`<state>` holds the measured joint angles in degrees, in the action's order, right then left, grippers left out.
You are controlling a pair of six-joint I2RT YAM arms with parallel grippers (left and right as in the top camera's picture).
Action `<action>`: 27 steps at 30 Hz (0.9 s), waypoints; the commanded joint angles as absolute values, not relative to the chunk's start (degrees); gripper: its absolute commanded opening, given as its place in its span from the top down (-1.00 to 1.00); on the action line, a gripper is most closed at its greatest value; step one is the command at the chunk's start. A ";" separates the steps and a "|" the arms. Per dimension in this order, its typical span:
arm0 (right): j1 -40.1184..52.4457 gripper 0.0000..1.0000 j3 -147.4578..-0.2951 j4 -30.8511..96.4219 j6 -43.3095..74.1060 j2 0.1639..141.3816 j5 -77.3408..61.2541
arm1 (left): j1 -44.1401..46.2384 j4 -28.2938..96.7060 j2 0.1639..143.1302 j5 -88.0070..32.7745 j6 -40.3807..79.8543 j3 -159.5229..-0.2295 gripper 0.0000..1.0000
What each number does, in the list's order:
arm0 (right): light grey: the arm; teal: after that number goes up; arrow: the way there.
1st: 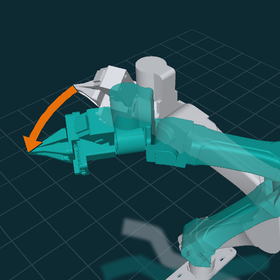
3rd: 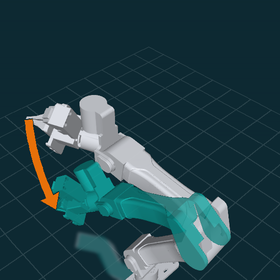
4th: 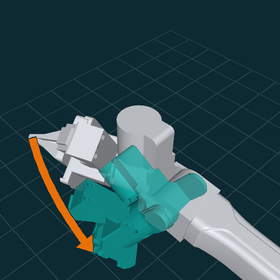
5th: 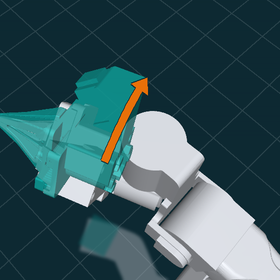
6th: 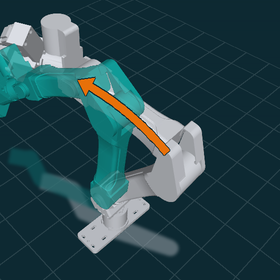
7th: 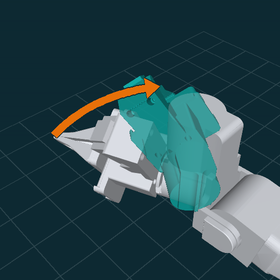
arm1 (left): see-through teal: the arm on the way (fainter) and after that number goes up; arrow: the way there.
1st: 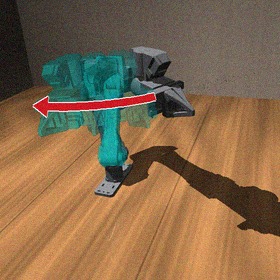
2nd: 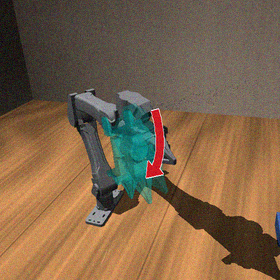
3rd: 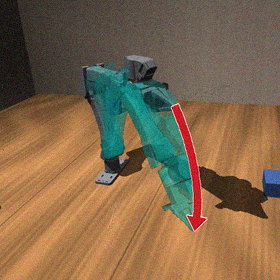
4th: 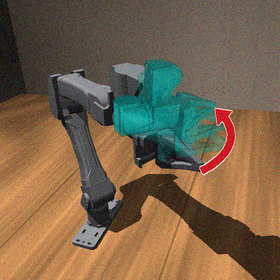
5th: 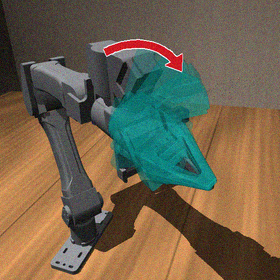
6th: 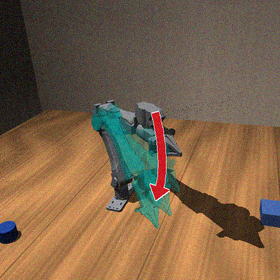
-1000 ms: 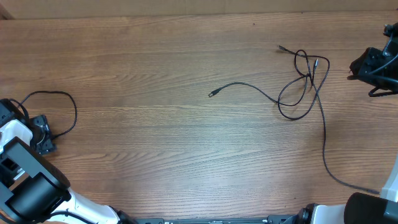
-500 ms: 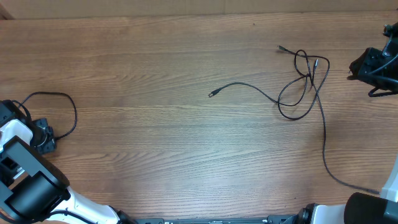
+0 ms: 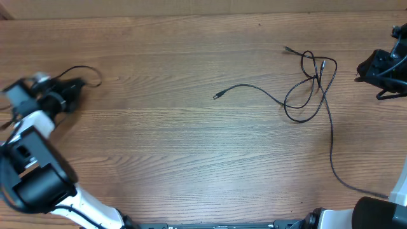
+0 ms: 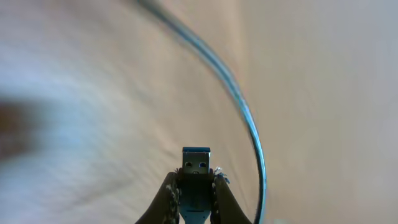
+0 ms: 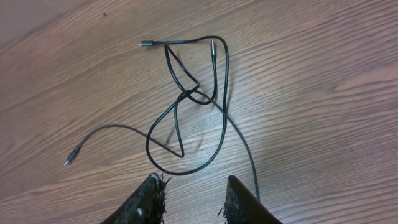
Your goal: Untangle cables
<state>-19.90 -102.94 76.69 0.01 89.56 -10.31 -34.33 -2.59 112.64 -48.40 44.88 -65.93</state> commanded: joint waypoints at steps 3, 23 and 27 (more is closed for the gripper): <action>-20.32 0.38 -102.69 76.64 -0.25 89.62 -10.83 | -18.46 -7.20 112.81 -59.57 40.25 -67.20 0.92; -20.29 0.37 -101.84 76.18 -0.30 89.62 -14.57 | 13.69 -4.62 112.81 -45.98 42.09 -83.00 0.92; -20.29 0.35 -99.61 74.26 -0.47 89.62 -14.68 | 13.65 -1.48 112.81 -46.61 39.68 -83.00 0.91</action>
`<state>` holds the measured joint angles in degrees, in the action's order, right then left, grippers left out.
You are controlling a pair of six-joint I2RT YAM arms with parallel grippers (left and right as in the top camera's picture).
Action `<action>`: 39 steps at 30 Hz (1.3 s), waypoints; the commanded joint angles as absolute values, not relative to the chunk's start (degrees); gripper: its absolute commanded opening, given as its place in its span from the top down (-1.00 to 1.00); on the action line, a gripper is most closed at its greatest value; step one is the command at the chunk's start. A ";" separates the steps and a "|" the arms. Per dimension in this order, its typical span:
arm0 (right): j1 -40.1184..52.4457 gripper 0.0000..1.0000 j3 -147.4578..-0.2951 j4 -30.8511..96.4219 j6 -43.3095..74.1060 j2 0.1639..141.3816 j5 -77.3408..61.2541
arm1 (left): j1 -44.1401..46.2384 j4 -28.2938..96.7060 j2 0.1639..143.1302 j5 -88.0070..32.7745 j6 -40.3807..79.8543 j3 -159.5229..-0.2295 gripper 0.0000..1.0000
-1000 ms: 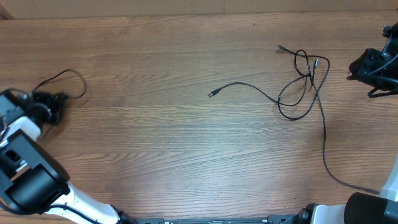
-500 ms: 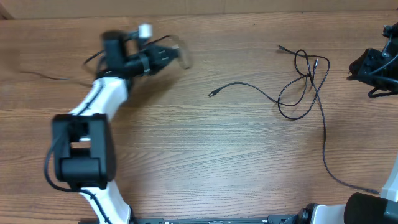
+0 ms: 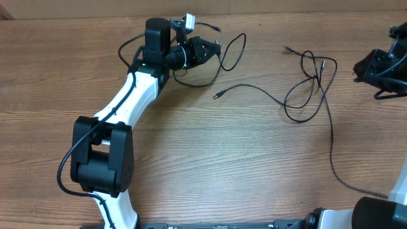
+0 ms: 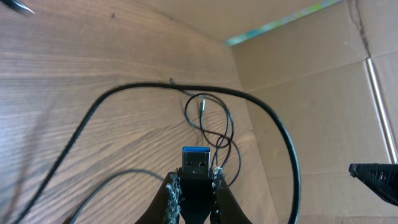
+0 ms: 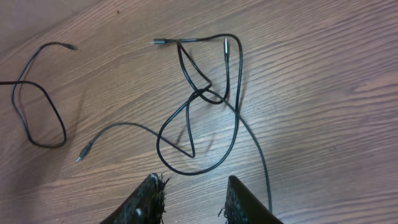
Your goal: Untangle cables
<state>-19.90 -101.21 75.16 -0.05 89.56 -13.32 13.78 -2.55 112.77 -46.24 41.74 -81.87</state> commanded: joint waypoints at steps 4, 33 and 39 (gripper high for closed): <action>-20.29 0.30 -97.62 73.38 -0.47 89.67 -14.68 | 13.45 0.21 112.81 -46.59 38.04 -83.00 -0.03; -17.56 -0.50 -85.34 56.10 -0.51 105.69 -17.69 | 13.91 21.43 112.81 -47.62 20.71 -83.00 -0.99; -16.27 -0.50 -85.34 46.68 -5.02 110.00 -22.24 | 14.28 24.69 112.81 -47.40 19.77 -82.98 -0.99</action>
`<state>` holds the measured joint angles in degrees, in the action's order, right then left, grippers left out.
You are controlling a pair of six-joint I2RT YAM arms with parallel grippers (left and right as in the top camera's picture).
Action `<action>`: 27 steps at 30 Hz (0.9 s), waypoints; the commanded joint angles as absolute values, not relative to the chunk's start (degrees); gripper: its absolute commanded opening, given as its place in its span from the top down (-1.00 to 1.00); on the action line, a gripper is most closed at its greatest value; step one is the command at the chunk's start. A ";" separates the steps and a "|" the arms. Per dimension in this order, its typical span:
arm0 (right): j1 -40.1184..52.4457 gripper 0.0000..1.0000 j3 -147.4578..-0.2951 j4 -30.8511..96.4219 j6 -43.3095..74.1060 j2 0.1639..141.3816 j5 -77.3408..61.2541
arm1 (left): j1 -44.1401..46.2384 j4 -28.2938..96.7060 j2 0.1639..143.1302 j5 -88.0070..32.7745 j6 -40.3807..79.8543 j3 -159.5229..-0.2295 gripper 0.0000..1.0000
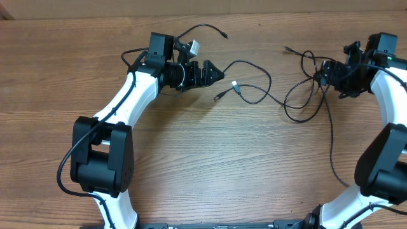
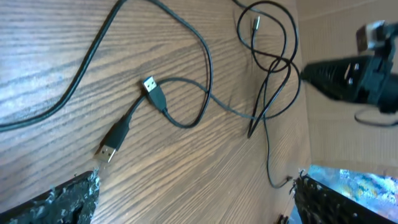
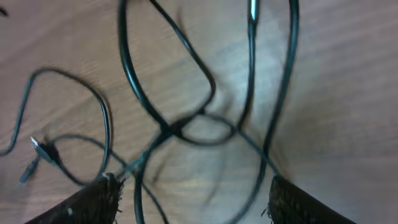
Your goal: Untangle cables
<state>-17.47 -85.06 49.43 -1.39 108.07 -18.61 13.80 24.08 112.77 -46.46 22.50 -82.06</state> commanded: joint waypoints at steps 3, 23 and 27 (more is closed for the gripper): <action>-14.94 -0.51 -85.34 43.22 -5.02 111.79 -22.00 | 14.28 25.19 112.81 -47.40 19.64 -82.98 -0.99; -10.02 0.93 -105.01 49.45 -8.99 103.11 -9.65 | 14.31 29.34 112.81 -42.92 19.44 -82.98 -0.99; -10.02 0.93 -113.21 53.82 -8.82 98.98 -9.61 | 14.39 30.02 112.81 -45.50 19.46 -82.98 -0.99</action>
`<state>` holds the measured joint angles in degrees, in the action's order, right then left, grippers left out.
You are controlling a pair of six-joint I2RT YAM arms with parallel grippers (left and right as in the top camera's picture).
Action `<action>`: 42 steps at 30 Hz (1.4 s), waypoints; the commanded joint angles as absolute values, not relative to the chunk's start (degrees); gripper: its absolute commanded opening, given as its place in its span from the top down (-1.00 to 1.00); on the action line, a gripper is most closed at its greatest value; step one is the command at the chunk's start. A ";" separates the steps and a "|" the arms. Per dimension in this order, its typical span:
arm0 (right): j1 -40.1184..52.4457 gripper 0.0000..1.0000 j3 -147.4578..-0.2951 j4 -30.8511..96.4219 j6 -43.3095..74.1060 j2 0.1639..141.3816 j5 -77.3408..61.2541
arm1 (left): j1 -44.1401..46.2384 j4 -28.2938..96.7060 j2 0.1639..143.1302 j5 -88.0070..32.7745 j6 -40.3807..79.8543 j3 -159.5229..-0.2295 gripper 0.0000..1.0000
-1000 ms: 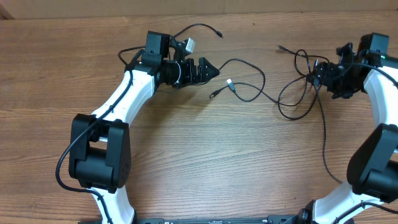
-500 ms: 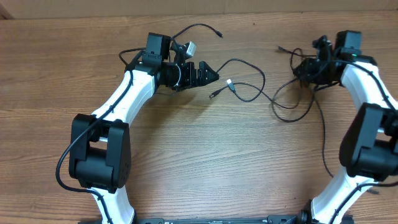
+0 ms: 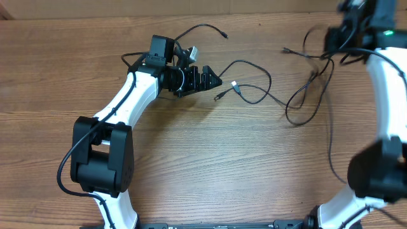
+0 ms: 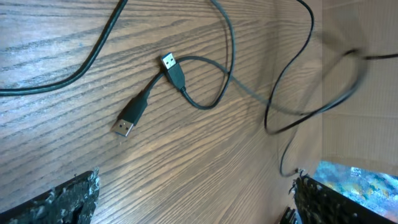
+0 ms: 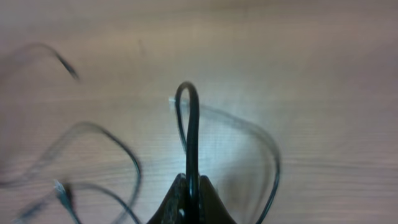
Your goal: Untangle cables
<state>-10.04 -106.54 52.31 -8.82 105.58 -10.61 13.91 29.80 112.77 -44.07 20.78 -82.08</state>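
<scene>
A thin black cable (image 3: 310, 95) lies in loops at the right of the table, with one end (image 3: 287, 49) at the far side. My right gripper (image 3: 333, 42) is shut on a loop of this cable (image 5: 189, 118), pinched between its fingers and raised above the wood. The right gripper (image 5: 189, 194) looks down on blurred strands. A thicker USB cable (image 3: 251, 67) lies mid-table, its plug (image 4: 170, 62) and a second plug (image 4: 125, 124) on the wood. My left gripper (image 3: 210, 79) stands open just left of the plugs, nothing between its fingers (image 4: 69, 199).
The wooden table (image 3: 191, 165) ends at a cardboard wall (image 3: 191, 6) along the far side. The thin cable trails off toward the right arm's base (image 3: 356, 187). Another end of the USB cable (image 3: 222, 32) lies near the far edge.
My right gripper, then open low over the tangle, is now shut on a loop of the thin cable and higher, nearer the far edge. The loops are pulled taller. The left gripper stays open.
My left gripper held a USB plug at the table's far left, then at the far middle. By 0.9 s ago it was open with the plug on the wood, and the right gripper was open over the tangle. Now the right grips a loop.
</scene>
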 commanded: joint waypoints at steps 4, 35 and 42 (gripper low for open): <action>-10.02 0.93 -119.85 58.08 -8.84 95.92 -7.68 | 15.03 29.65 112.81 -51.55 19.16 -82.98 -0.99; -10.02 0.92 -132.38 72.58 -9.08 88.84 -5.28 | 22.65 17.21 112.81 -59.40 14.81 -82.98 -0.99; -10.00 0.92 -132.35 76.90 -9.08 90.54 -17.10 | 24.47 6.24 112.81 -59.07 15.42 -82.98 -0.99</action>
<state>-10.04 -131.31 76.12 -9.02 89.93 -9.10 23.81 9.17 112.77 -58.22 16.29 -82.13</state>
